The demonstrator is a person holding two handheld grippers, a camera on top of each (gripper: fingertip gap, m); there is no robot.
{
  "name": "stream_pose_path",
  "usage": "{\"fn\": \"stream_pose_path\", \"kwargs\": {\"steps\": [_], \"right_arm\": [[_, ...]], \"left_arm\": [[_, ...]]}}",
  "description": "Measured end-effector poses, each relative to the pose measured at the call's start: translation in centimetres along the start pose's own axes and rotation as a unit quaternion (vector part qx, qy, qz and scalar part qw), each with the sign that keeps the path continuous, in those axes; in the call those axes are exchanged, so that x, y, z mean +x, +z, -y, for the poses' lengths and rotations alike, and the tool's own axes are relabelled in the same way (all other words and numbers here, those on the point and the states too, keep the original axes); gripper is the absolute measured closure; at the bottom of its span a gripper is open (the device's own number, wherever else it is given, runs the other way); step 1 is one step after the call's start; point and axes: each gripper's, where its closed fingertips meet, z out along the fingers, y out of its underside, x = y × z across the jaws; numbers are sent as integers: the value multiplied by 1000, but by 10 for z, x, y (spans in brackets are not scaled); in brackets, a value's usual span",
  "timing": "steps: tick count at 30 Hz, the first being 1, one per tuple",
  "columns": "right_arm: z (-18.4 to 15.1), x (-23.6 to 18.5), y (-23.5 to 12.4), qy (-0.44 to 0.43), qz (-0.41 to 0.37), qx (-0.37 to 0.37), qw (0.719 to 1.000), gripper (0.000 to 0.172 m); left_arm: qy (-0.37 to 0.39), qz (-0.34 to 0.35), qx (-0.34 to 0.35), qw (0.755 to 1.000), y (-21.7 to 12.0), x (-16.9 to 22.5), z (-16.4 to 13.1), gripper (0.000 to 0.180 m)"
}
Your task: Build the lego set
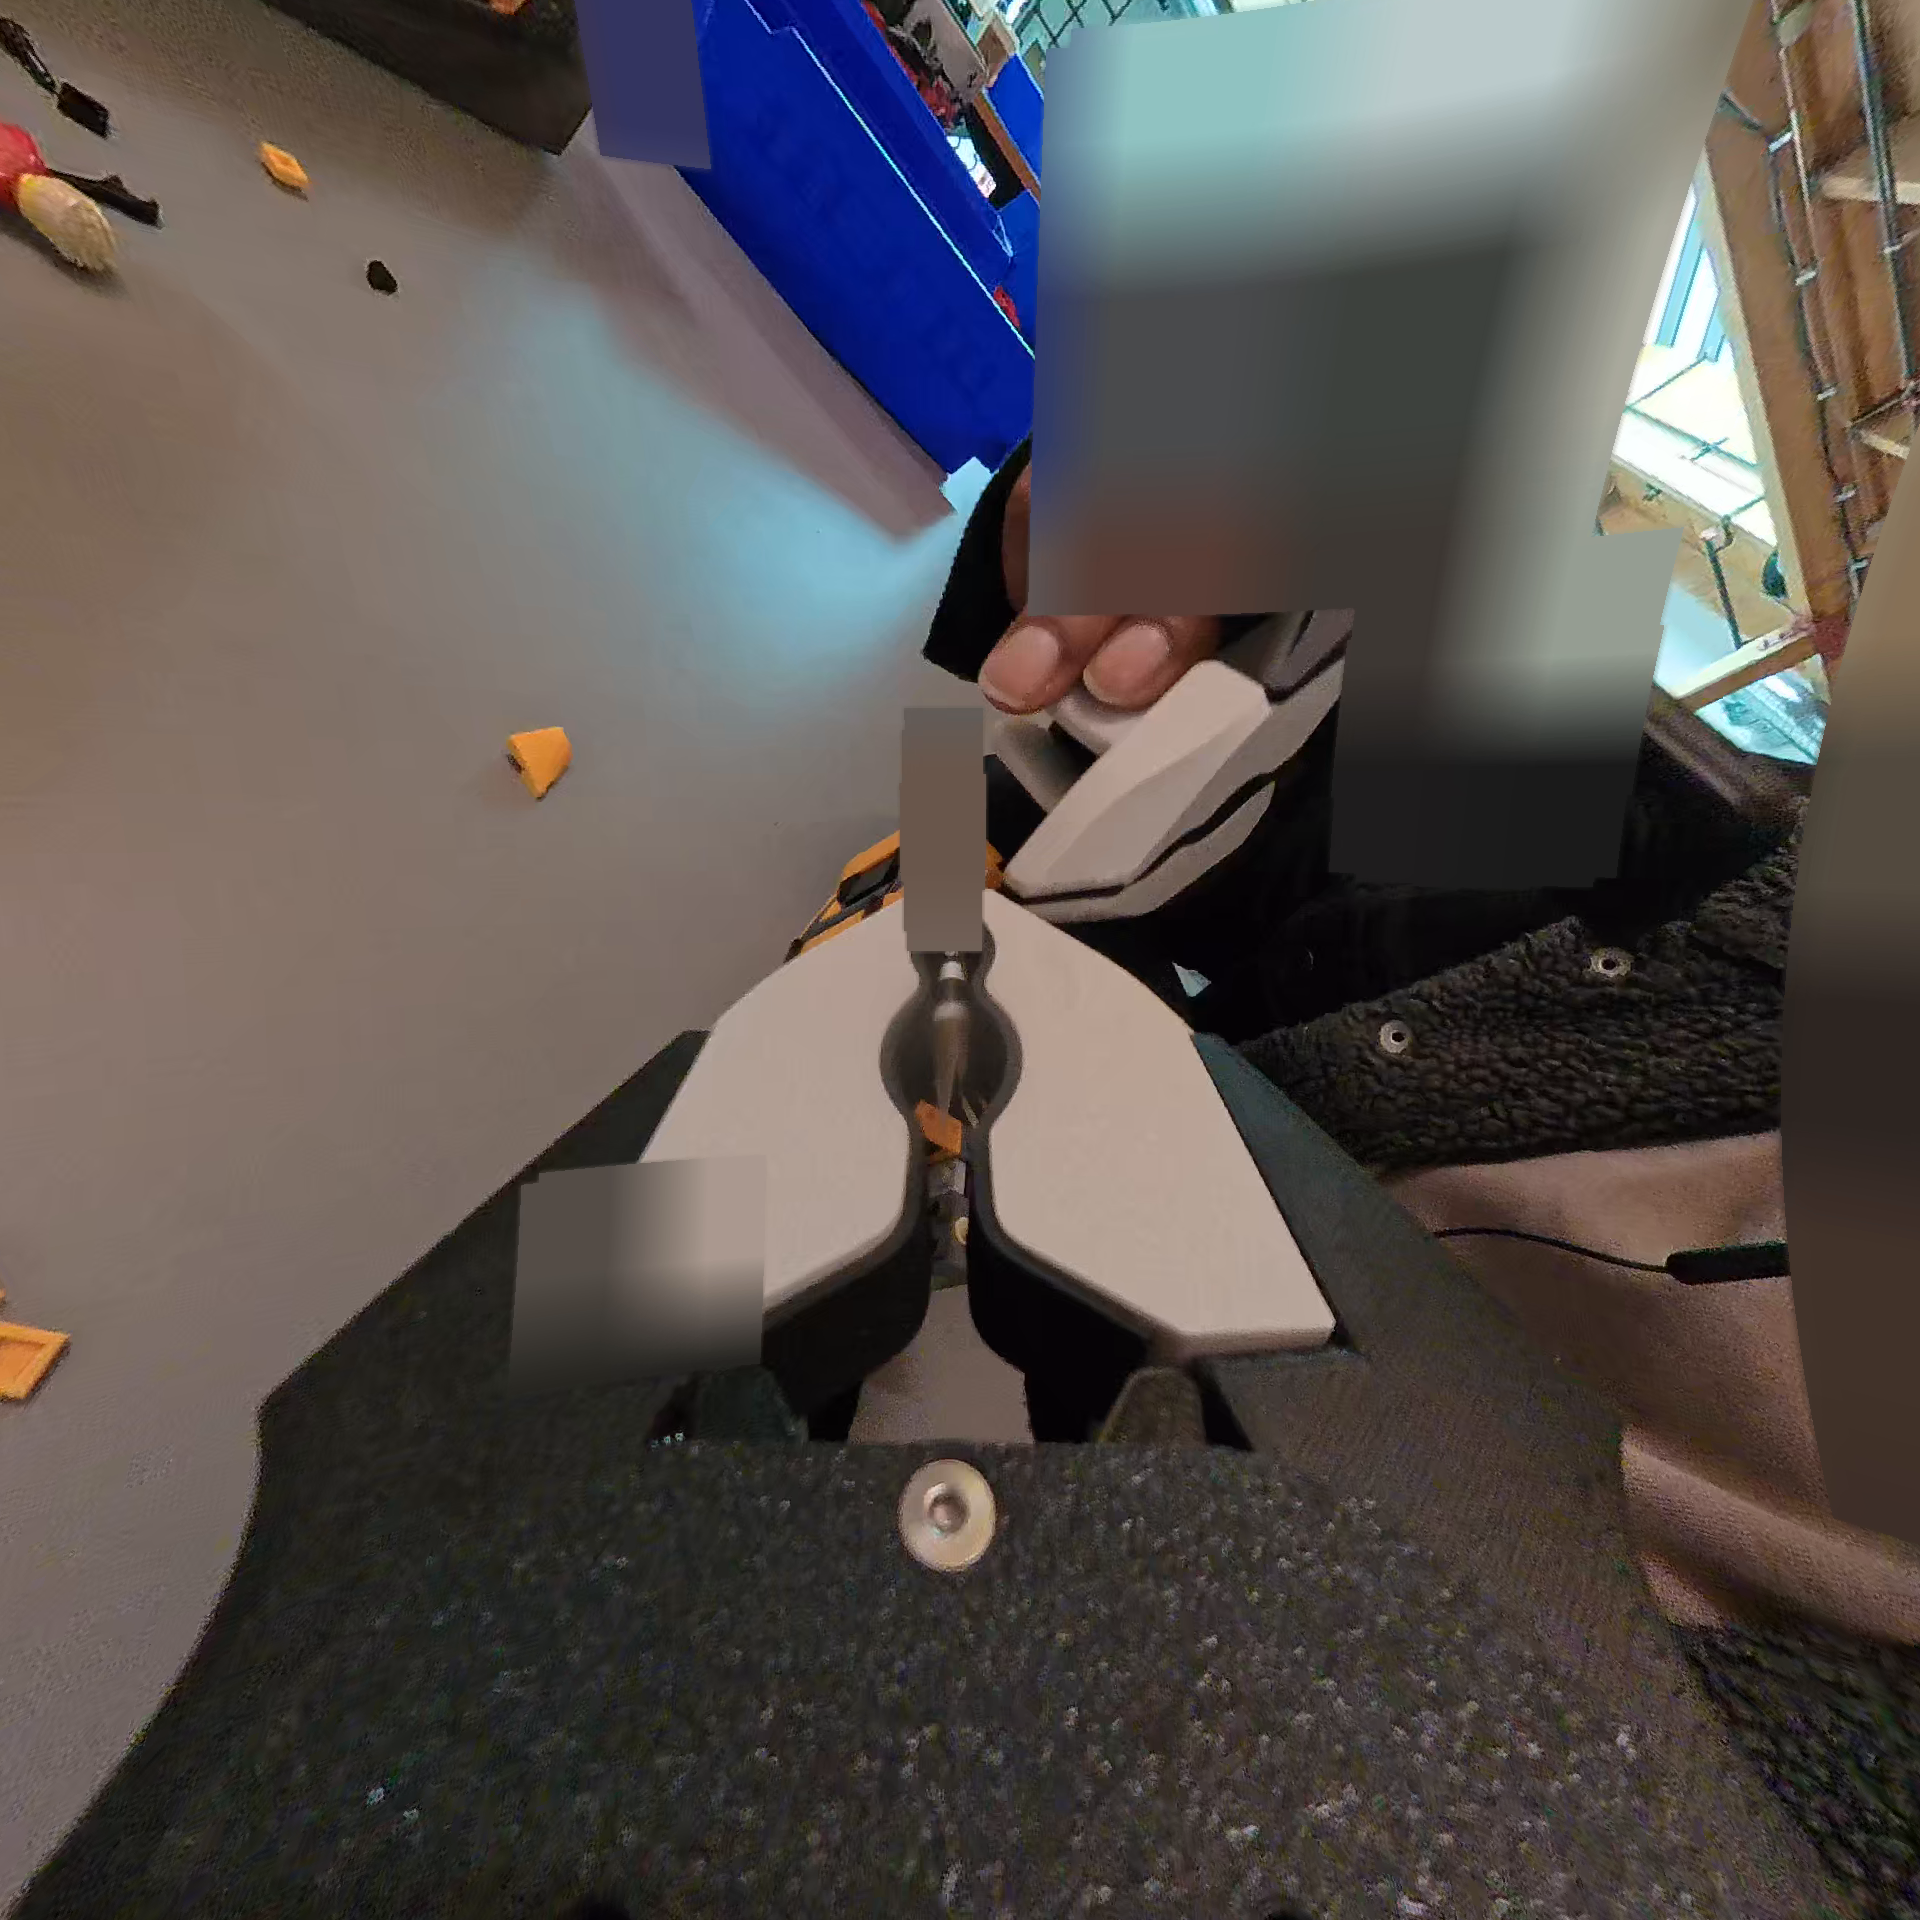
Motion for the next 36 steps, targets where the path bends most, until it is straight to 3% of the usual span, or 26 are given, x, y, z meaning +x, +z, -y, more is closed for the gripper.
{"fn": "stream_pose_path", "kwargs": {"steps": [9,16,21,24,31,36], "right_arm": [[-6,9,-2,119,18,-1,993,163],[-11,2,1,132,37,-18,990,163],[-13,-1,3,128,40,-25,991,168],[-13,1,3,113,31,-27,993,170],[-10,12,3,41,-28,-27,998,171],[-6,17,1,0,-56,-21,998,172]], "left_arm": [[76,58,-18,995,4,-3,-4,180],[208,154,-39,965,5,-7,-4,180],[246,187,-49,950,5,-8,-4,180],[227,183,-44,955,5,-9,-3,180],[83,97,6,992,2,-2,5,180],[29,58,28,998,0,2,9,180]]}}
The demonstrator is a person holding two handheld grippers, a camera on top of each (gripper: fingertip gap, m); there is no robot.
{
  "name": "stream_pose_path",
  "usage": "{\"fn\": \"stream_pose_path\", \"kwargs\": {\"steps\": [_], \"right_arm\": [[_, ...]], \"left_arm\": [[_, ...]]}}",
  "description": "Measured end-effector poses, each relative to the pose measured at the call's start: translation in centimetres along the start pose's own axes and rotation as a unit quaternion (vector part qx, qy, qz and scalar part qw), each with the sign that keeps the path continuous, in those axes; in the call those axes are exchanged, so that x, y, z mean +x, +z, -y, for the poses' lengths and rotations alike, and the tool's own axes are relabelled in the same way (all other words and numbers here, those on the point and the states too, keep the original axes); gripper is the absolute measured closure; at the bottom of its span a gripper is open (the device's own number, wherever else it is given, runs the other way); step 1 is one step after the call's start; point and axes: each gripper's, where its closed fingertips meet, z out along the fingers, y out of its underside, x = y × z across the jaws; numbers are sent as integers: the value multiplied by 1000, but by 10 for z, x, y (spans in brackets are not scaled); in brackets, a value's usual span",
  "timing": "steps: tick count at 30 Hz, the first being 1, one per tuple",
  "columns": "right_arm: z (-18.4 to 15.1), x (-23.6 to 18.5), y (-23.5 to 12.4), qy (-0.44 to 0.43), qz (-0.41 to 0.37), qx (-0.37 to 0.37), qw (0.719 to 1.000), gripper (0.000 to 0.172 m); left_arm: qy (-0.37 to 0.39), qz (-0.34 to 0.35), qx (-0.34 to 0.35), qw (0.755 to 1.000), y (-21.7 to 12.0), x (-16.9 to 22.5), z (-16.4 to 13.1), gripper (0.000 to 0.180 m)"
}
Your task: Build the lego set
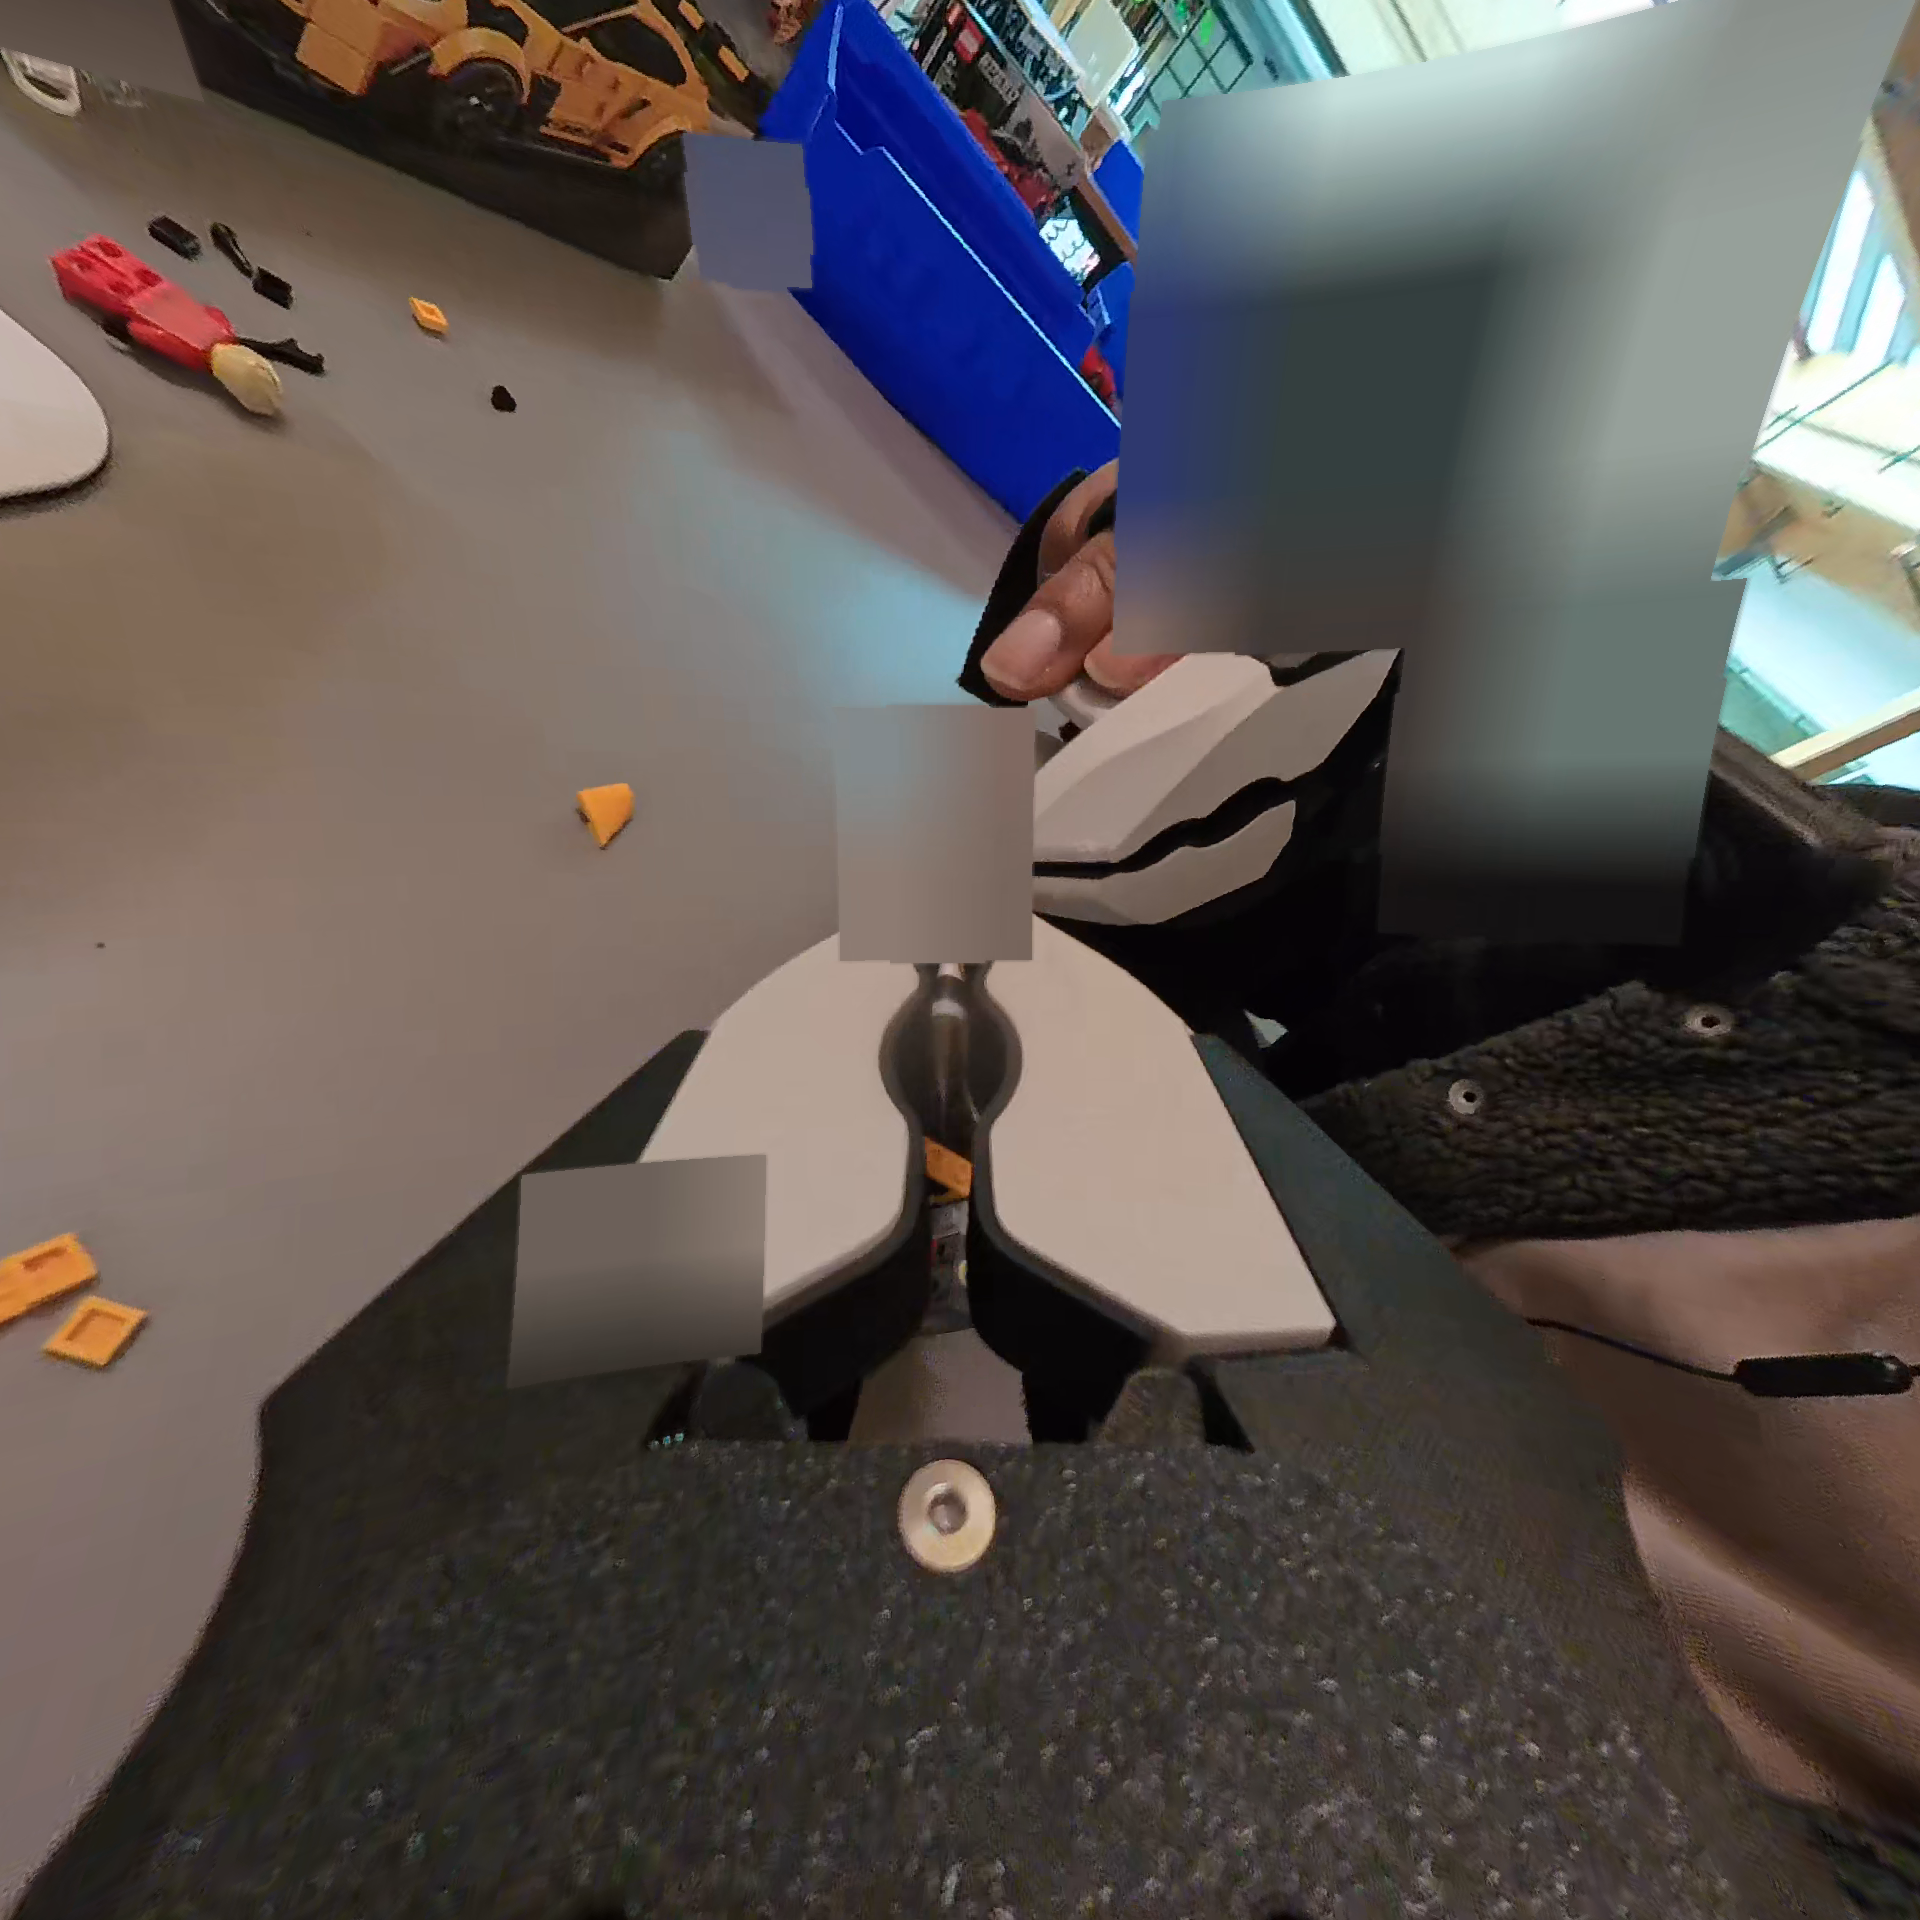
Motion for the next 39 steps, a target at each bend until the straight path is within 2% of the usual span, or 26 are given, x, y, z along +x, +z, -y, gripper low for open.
{"fn": "stream_pose_path", "kwargs": {"steps": [9,24,26,29,32,36,39], "right_arm": [[4,-1,-3,-76,-22,5,997,172],[7,-7,-7,-133,-17,7,991,172],[7,-5,-7,-134,-22,6,991,172],[6,3,-9,-97,-36,14,995,172],[7,14,-14,5,-29,39,999,167],[-3,13,-15,155,44,42,986,149],[-8,8,-13,212,76,51,973,148]], "left_arm": [[-38,-28,3,999,1,2,0,180],[-95,-58,16,994,-1,-2,2,180],[-83,-54,18,995,-4,-2,5,180],[-52,-44,13,998,-3,3,4,180],[-35,-32,12,999,-2,2,4,180],[6,-6,10,1000,-2,1,4,180],[56,14,7,998,-2,3,4,180]]}}
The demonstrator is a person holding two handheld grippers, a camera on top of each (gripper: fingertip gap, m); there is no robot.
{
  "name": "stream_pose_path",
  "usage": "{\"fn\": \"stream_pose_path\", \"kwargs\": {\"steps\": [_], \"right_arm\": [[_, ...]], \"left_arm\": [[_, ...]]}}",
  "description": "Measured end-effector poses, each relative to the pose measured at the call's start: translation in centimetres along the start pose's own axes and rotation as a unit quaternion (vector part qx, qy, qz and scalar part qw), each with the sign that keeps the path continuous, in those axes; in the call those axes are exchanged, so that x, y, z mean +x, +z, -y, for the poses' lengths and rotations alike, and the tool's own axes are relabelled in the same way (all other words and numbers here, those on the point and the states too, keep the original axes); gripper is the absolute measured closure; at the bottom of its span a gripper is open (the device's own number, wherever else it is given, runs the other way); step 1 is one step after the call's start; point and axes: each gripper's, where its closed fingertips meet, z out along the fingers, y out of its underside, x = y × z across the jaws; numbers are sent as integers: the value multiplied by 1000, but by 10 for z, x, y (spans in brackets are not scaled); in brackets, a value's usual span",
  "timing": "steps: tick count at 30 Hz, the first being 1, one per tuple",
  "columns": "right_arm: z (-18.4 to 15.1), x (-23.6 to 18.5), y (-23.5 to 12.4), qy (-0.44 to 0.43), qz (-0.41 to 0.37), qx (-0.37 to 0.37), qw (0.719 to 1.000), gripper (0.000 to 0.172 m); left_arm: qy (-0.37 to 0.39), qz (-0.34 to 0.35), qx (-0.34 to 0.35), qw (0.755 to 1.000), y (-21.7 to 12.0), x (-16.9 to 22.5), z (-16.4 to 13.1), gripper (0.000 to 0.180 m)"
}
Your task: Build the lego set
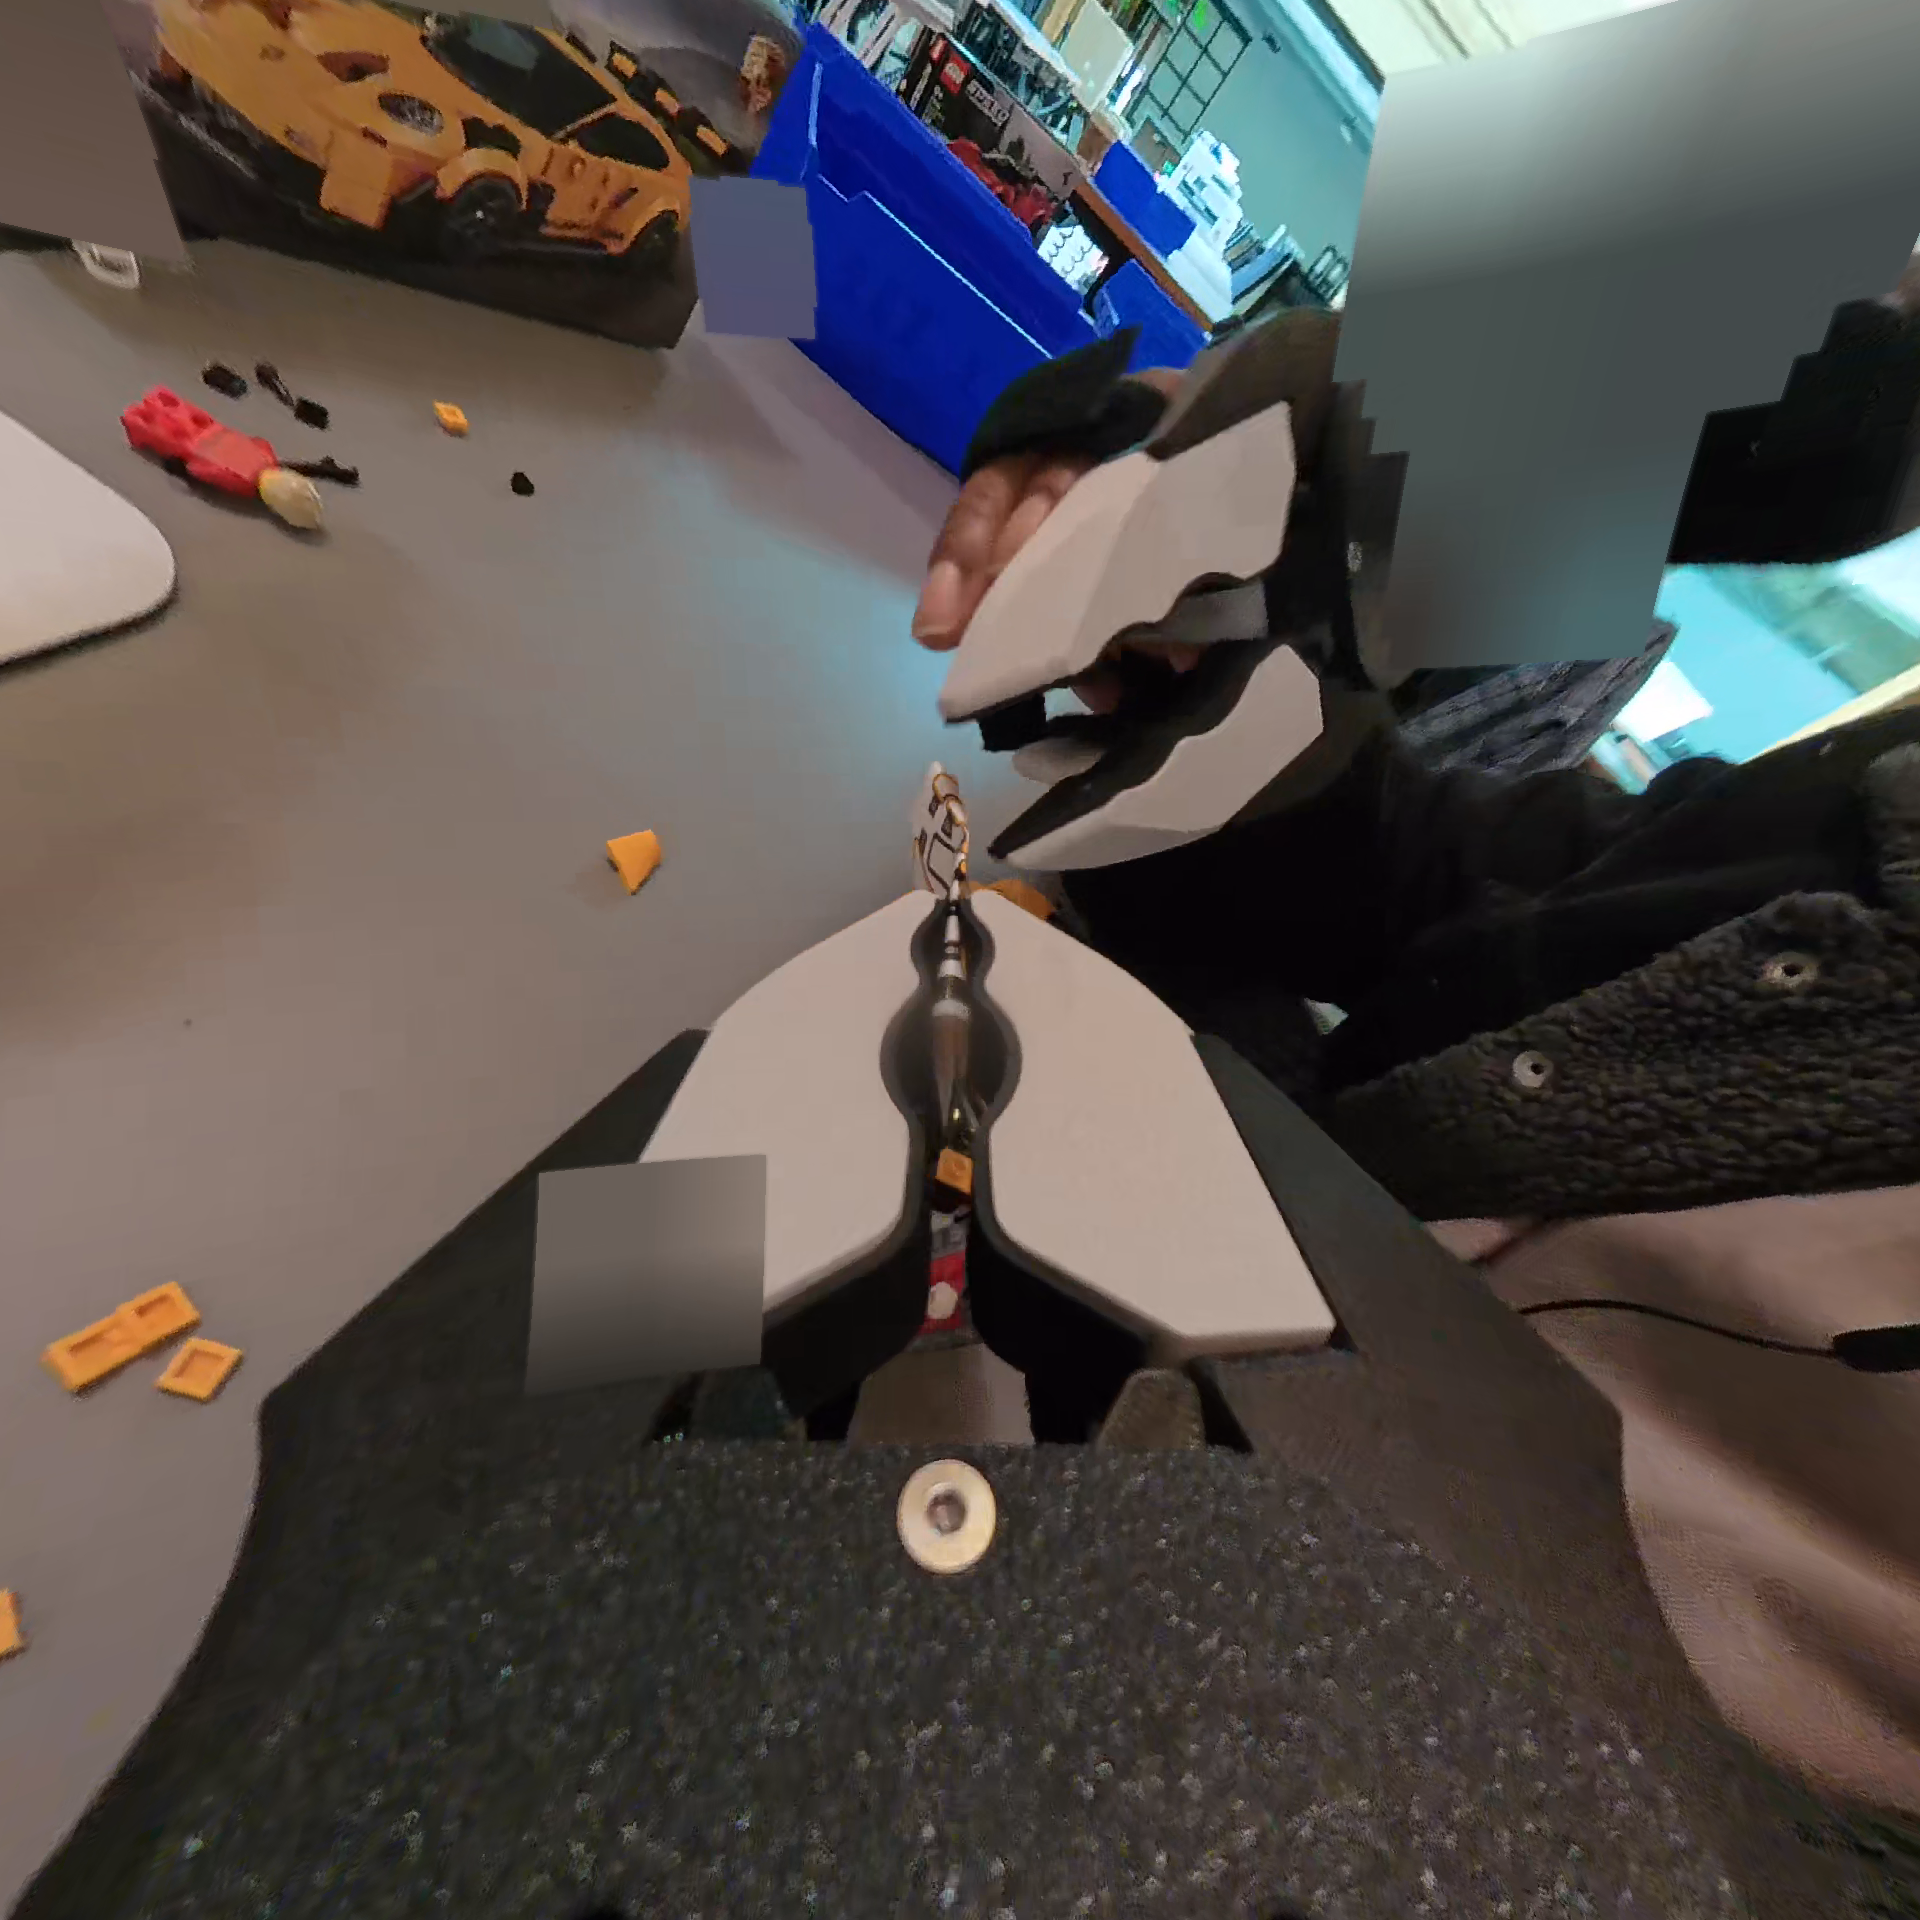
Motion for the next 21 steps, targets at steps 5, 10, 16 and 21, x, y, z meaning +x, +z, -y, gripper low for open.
{"fn": "stream_pose_path", "kwargs": {"steps": [5,10,16,21], "right_arm": [[-1,-9,2,21,33,14,999,164],[2,-10,-2,10,36,27,999,168],[5,-13,-6,2,50,39,998,170],[6,-15,-6,3,55,38,998,167]], "left_arm": [[100,32,-14,994,3,5,-3,180],[161,19,-17,987,3,15,-4,171],[188,21,-15,982,3,17,-3,172],[198,38,-17,979,2,13,-3,180]]}}
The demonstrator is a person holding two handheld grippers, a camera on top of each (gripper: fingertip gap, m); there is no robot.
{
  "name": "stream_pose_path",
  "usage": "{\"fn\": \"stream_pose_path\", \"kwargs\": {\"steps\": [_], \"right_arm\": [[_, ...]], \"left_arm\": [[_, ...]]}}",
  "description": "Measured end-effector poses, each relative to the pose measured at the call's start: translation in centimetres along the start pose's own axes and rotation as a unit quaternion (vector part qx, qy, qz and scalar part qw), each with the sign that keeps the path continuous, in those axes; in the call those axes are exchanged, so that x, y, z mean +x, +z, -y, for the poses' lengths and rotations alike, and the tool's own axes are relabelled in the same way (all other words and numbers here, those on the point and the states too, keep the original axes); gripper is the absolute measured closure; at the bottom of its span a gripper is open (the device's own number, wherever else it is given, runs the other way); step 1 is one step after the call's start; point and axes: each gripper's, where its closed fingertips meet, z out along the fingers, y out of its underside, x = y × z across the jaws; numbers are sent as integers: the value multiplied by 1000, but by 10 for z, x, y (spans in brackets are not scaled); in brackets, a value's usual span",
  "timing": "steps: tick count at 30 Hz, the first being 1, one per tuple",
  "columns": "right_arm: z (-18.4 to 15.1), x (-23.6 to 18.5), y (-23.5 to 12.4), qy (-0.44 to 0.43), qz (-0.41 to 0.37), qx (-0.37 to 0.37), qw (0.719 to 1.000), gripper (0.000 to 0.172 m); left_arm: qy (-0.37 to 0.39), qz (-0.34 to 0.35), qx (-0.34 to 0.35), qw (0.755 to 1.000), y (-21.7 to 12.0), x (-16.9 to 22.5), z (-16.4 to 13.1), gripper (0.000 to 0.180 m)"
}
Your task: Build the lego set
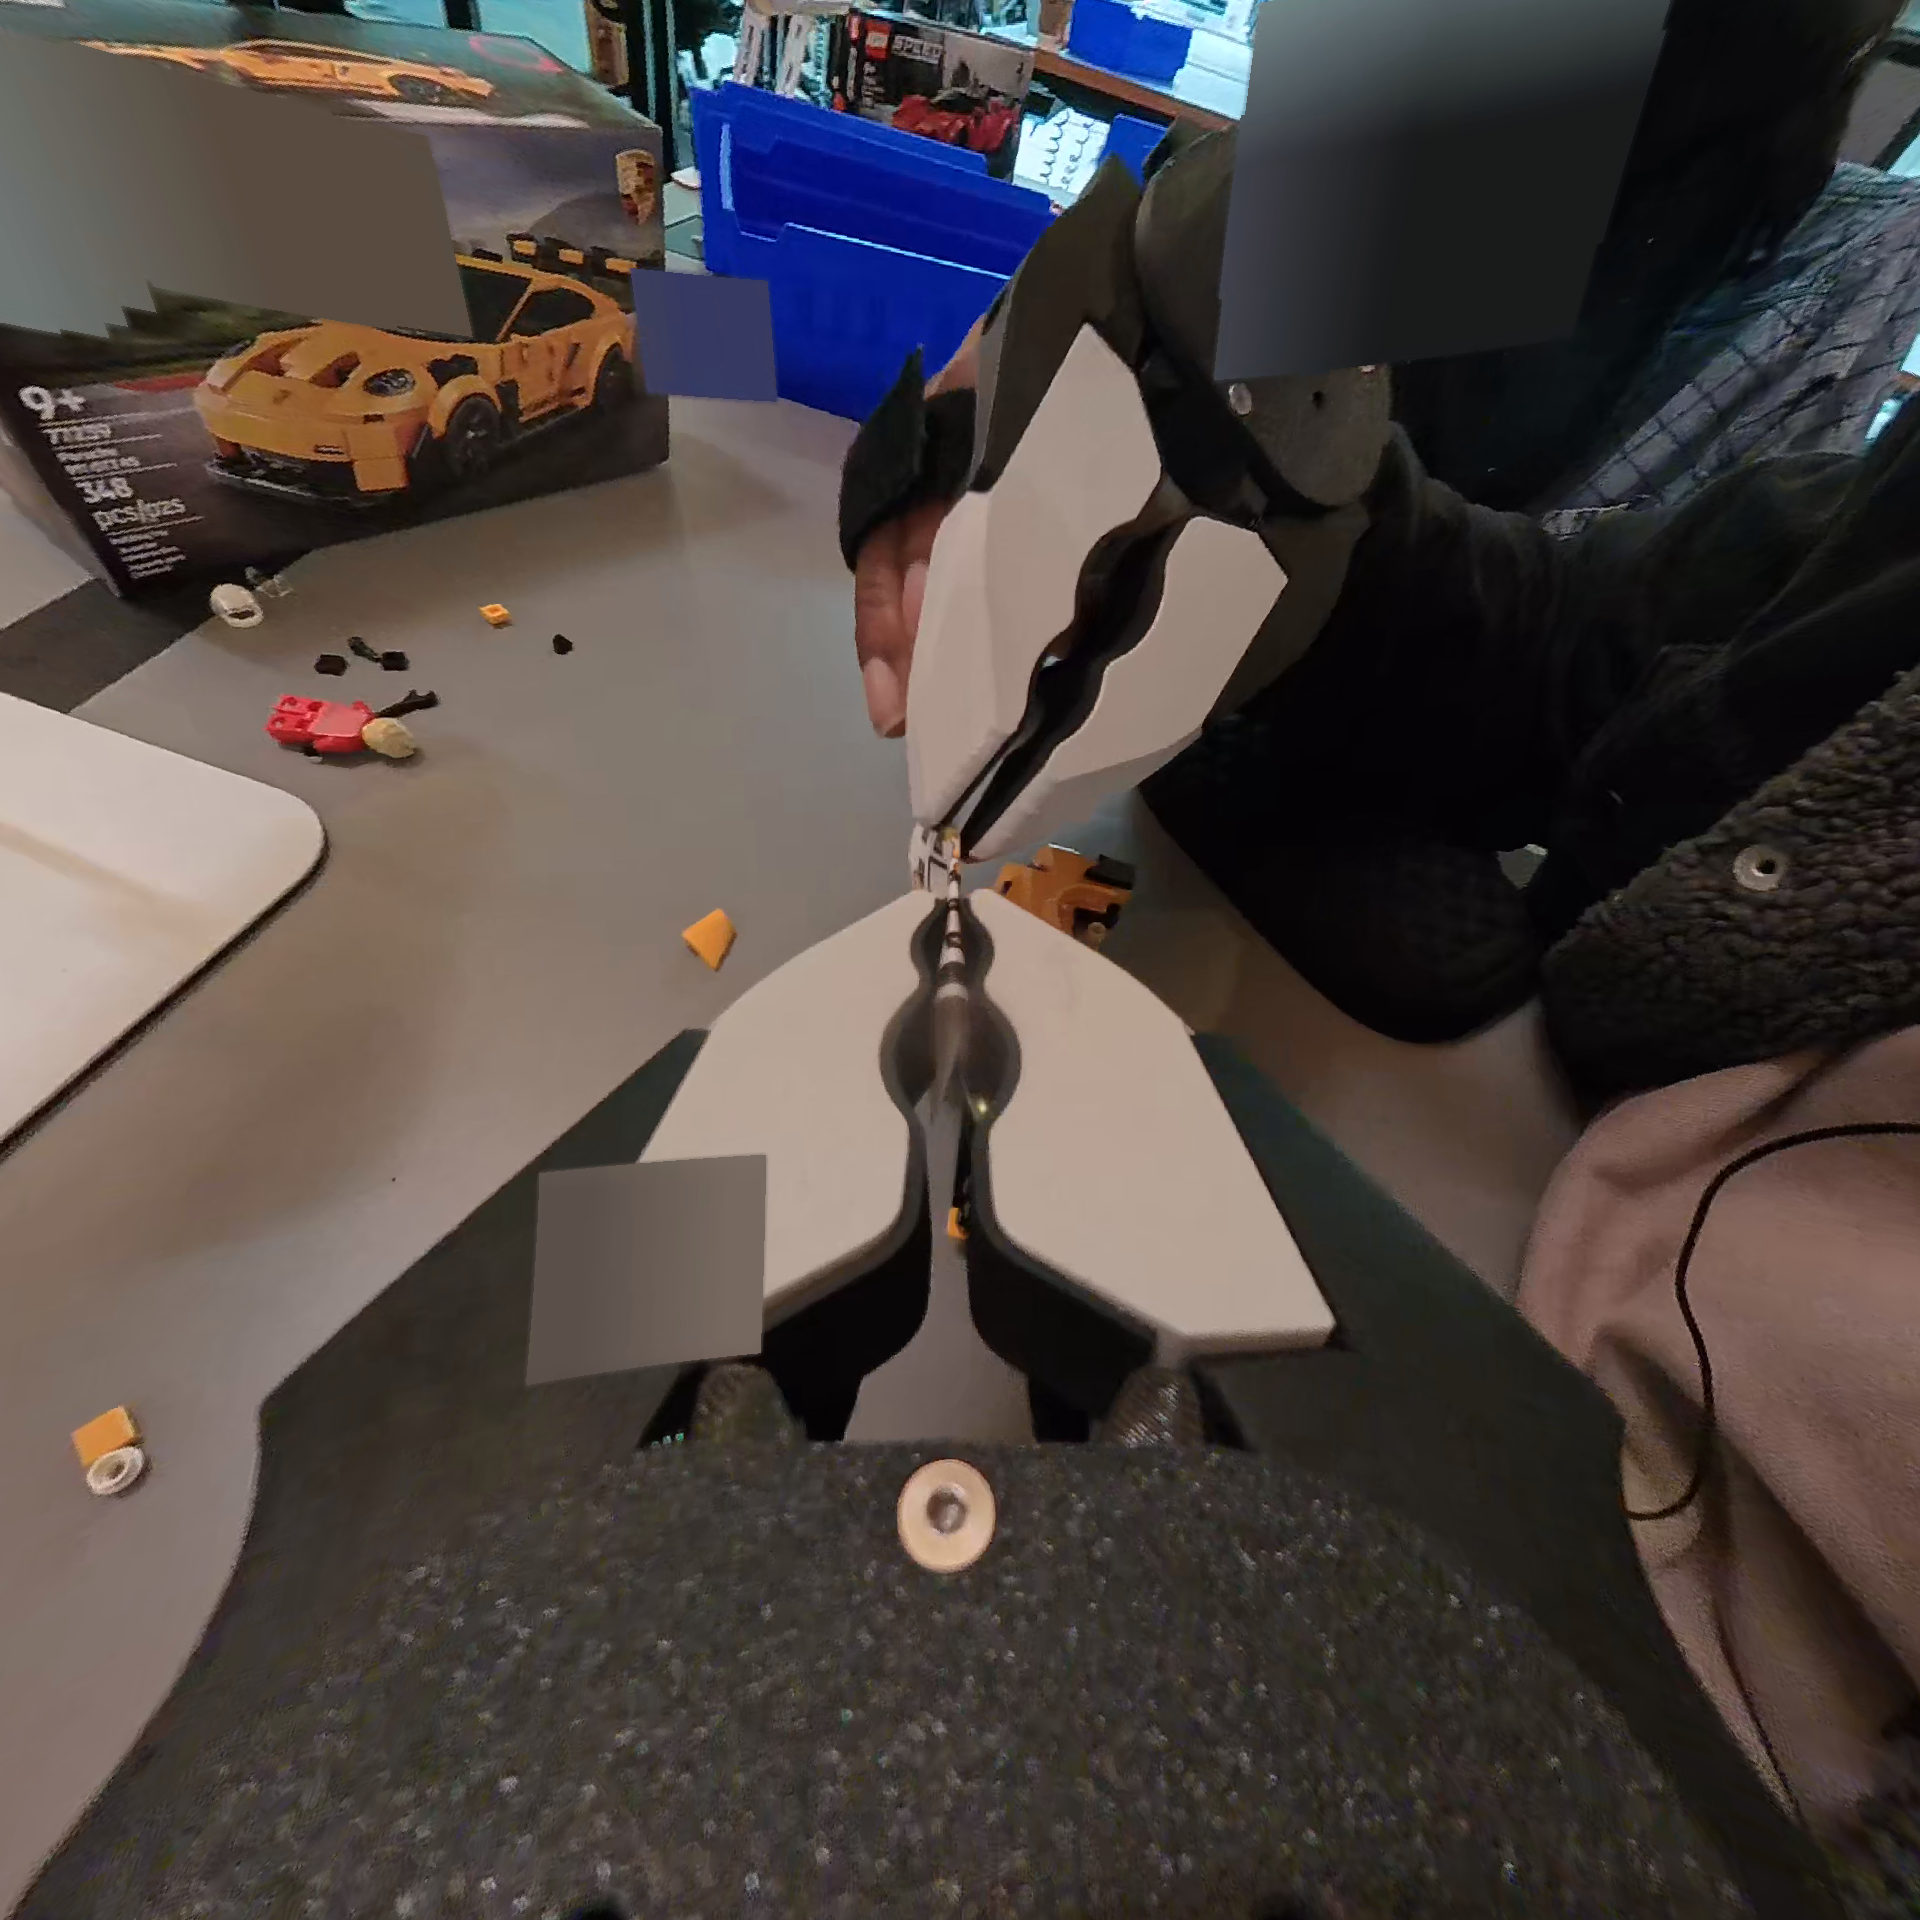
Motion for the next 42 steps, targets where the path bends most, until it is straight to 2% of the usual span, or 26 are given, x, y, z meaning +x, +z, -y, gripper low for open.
{"fn": "stream_pose_path", "kwargs": {"steps": [6,11,22,28,35,42], "right_arm": [[8,5,-4,-3,-20,-2,1000,167],[1,8,4,4,-38,-45,998,168],[-2,8,9,-4,-49,-55,997,170],[-3,9,10,-43,-65,-61,995,172],[-3,6,12,-138,-87,-79,983,172],[-1,4,11,-137,-78,-67,985,172]], "left_arm": [[8,47,-13,999,0,-10,-2,180],[27,75,-19,997,0,-13,-2,180],[47,98,-31,994,1,-13,-3,180],[11,78,-25,997,2,-11,-2,180],[-57,54,-13,997,0,-12,-2,180],[-79,54,-8,995,-1,-16,-2,180]]}}
